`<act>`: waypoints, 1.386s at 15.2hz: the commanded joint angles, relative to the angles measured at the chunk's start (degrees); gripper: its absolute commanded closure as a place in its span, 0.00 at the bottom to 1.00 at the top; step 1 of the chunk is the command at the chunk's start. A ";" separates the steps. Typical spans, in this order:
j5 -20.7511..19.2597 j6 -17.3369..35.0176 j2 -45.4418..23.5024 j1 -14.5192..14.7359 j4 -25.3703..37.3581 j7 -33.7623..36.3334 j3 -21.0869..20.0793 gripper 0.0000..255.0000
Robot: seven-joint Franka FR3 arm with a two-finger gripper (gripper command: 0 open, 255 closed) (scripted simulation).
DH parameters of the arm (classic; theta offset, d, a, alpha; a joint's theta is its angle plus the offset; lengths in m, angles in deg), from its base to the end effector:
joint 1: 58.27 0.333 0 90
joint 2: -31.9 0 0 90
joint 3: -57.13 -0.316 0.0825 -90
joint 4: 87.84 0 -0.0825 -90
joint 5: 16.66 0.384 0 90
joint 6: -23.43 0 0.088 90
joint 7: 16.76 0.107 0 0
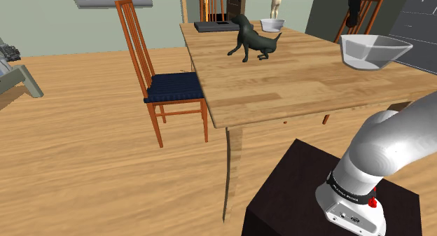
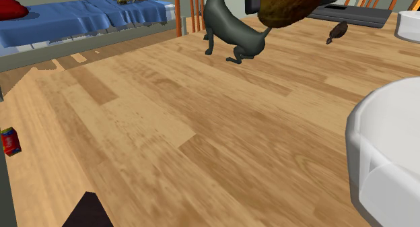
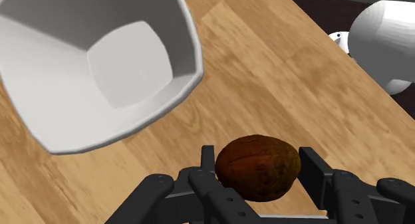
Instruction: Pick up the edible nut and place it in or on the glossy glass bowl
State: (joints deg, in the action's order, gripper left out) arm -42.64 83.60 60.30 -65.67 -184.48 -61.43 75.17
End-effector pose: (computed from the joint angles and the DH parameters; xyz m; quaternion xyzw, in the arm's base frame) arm 0.2493 -0.2403 0.7436 0.9832 0.0935 -0.1442 0.0608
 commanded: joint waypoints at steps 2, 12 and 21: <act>-1.53 0.45 -1.09 -0.44 1.95 -3.62 2.60 1.00; -4.57 7.01 -9.54 -2.11 10.96 -20.75 17.69 1.00; -3.97 13.02 -11.72 -2.98 9.21 -24.74 23.24 1.00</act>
State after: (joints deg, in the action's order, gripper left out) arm -46.37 96.07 47.99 -68.61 -174.12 -86.71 98.65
